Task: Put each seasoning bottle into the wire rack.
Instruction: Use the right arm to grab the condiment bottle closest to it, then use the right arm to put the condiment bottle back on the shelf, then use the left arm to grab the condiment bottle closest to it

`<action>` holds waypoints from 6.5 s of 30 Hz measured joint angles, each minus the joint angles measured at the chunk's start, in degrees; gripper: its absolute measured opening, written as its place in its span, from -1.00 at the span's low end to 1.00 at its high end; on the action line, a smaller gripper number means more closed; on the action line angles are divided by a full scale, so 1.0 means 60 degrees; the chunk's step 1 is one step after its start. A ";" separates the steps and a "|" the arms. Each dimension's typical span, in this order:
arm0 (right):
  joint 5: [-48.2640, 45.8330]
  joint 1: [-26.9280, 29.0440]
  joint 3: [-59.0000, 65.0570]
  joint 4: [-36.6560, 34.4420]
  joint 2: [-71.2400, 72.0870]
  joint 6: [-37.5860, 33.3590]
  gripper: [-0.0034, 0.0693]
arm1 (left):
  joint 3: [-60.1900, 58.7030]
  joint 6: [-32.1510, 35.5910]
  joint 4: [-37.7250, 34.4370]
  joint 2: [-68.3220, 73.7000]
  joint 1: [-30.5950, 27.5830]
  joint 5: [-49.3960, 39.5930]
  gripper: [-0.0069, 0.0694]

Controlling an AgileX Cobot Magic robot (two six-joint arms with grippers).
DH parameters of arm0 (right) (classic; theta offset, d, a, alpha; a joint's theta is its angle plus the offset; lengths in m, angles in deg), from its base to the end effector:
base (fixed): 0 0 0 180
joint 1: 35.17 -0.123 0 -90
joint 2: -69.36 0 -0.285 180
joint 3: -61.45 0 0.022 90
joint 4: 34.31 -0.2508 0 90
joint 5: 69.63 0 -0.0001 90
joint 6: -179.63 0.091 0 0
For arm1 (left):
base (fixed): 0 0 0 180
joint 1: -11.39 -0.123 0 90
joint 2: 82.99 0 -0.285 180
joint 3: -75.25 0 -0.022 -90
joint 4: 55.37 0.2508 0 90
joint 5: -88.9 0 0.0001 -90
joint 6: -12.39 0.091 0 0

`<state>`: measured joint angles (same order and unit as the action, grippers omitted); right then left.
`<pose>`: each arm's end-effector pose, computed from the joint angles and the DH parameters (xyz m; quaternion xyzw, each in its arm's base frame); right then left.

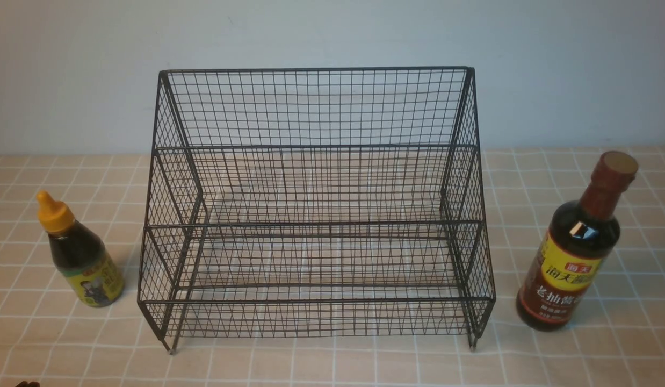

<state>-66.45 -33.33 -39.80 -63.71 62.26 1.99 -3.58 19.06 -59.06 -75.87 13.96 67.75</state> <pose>0.0559 -0.0042 0.2092 0.2012 0.6319 0.1842 0.7255 0.0526 -0.0045 0.1712 0.0476 0.8027 -0.0059 0.5944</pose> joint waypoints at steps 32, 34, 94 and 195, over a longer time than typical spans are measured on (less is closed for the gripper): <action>-0.3003 -0.2651 -0.7491 0.3960 -0.8275 -0.0803 -0.54 | 0.0000 0.0000 0.0000 0.0000 0.0000 0.0000 -0.84; -0.2943 -0.2837 -0.7498 0.3999 -0.8560 -0.0945 -0.39 | 0.0000 0.0000 0.0000 0.0000 0.0000 0.0000 -0.84; -0.5197 -0.2204 -0.8036 0.5279 -1.0364 -0.0229 -0.11 | 0.0000 0.0000 0.0000 0.0000 0.0000 0.0000 -0.84; -0.5812 -0.2456 -0.7460 0.3418 -0.1799 -0.0817 -0.94 | 0.0000 0.0000 0.0000 0.0000 0.0000 -0.0034 -0.84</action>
<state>-101.32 -48.07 -84.56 -43.21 51.46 -2.91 -3.58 19.06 -59.06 -75.87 13.96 67.54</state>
